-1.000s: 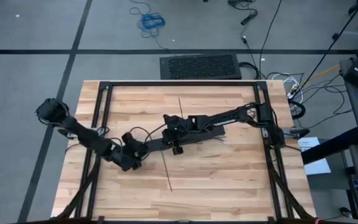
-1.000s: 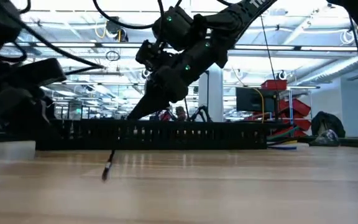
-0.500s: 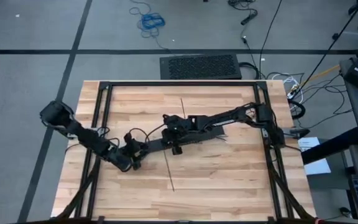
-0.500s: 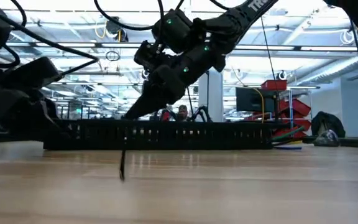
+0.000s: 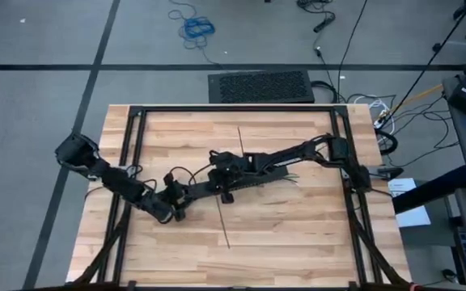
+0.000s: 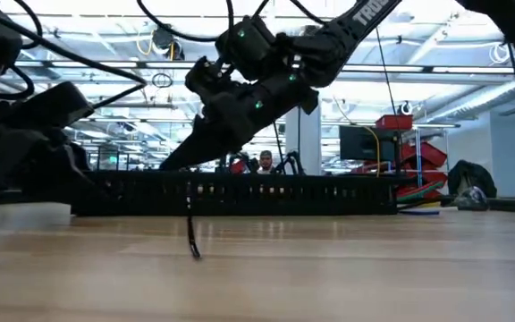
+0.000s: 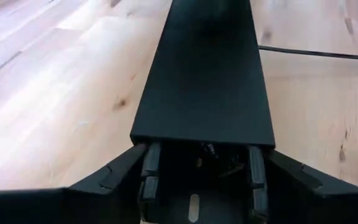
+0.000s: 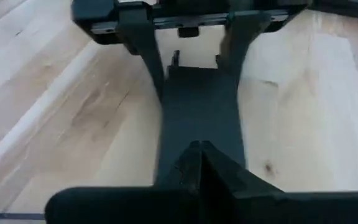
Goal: Ziptie cables
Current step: Insert the black cable duct cover into the black cable duct
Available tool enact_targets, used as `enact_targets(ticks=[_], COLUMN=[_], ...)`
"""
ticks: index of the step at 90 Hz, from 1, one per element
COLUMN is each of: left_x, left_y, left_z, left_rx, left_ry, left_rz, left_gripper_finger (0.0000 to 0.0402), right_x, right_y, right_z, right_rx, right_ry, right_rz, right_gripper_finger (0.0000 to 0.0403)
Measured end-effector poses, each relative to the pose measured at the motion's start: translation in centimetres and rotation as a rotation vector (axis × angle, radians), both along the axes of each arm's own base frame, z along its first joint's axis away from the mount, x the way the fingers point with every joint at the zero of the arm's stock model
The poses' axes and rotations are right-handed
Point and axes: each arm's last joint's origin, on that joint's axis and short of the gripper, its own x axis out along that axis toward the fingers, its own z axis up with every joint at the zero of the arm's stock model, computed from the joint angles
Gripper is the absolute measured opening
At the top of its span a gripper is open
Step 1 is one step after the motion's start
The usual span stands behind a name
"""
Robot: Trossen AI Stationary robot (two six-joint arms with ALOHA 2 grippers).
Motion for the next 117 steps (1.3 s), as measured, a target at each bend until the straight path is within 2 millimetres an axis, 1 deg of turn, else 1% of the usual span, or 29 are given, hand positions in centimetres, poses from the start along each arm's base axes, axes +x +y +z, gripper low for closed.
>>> enact_targets(ticks=[11,17,23,33,42,53,82,105,117], left_x=[0.0,0.0,0.0,0.0,-0.1,0.0,0.9,0.8,0.4], left_y=[0.0,0.0,0.0,0.0,0.0,0.2,1.0,1.2,1.3], left_z=[0.0,0.0,0.0,0.0,-0.1,-0.1,0.2,0.7,1.1], left_rx=[0.001,0.001,0.004,0.005,0.007,0.013,0.021,0.012,0.005], left_ry=[-0.002,0.000,0.001,0.003,0.007,0.014,0.035,0.042,0.074], left_rz=[0.009,0.008,0.006,0.004,-0.001,-0.003,-0.024,-0.025,-0.042], left_gripper_finger=[0.0240,0.0240,0.0240,0.0240,0.0240,0.0240,0.0240,0.0240,0.0261], right_x=[-0.8,-1.0,-1.2,-1.1,-0.6,0.0,0.1,0.0,-0.1], right_y=[0.4,0.1,-0.5,-1.3,-1.8,-1.7,-1.8,-1.9,-2.3], right_z=[3.0,3.7,3.1,1.4,-0.1,-1.0,-1.2,-1.4,-1.5], right_rx=[-0.018,-0.033,-0.051,-0.053,-0.042,-0.003,0.001,0.003,0.015], right_ry=[-0.031,-0.028,0.022,0.072,0.069,0.041,0.025,0.052,0.066], right_rz=[0.028,0.008,-0.010,-0.023,-0.021,-0.001,-0.003,-0.009,-0.024], right_gripper_finger=[0.0000,0.0000,0.0000,0.0000,0.0000,0.0000,0.0000,0.0000,0.0000])
